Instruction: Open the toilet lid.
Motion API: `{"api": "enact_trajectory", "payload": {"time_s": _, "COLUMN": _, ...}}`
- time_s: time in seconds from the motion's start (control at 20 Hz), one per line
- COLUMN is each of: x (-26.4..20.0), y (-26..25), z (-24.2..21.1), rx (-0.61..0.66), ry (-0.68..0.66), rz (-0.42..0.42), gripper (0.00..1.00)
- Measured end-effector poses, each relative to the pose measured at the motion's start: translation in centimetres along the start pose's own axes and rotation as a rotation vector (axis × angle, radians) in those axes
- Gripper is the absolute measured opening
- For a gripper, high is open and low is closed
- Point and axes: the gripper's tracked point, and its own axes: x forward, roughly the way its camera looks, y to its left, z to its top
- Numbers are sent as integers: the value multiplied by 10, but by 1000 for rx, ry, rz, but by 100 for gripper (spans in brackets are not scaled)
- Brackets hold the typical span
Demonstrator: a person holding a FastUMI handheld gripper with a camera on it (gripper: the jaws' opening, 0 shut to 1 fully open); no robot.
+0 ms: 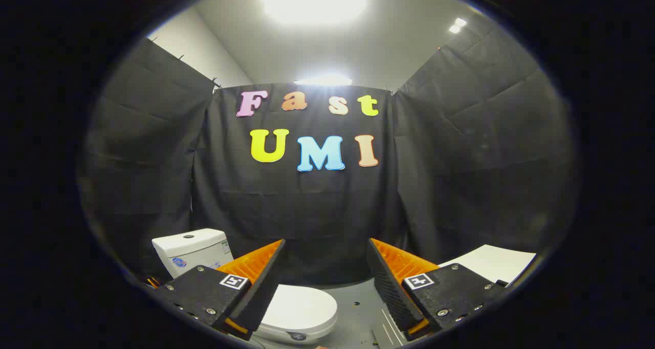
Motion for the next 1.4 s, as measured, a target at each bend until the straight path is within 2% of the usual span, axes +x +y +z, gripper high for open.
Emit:
{"api": "enact_trajectory", "payload": {"time_s": 0.2, "x": -1, "y": -6, "z": -23, "rx": -26, "ry": 39, "rz": -24, "gripper": 95}}
{"api": "enact_trajectory", "payload": {"time_s": 0.75, "x": 1, "y": -6, "z": -29, "rx": -79, "ry": 14, "rz": -27, "gripper": 95}}
{"api": "enact_trajectory", "payload": {"time_s": 1.15, "x": 6, "y": -1, "z": -61, "rx": -41, "ry": 73, "rz": -41, "gripper": 95}}
{"api": "enact_trajectory", "payload": {"time_s": 1.4, "x": 7, "y": 16, "z": -88, "rx": -36, "ry": 120, "rz": -20, "gripper": 95}}
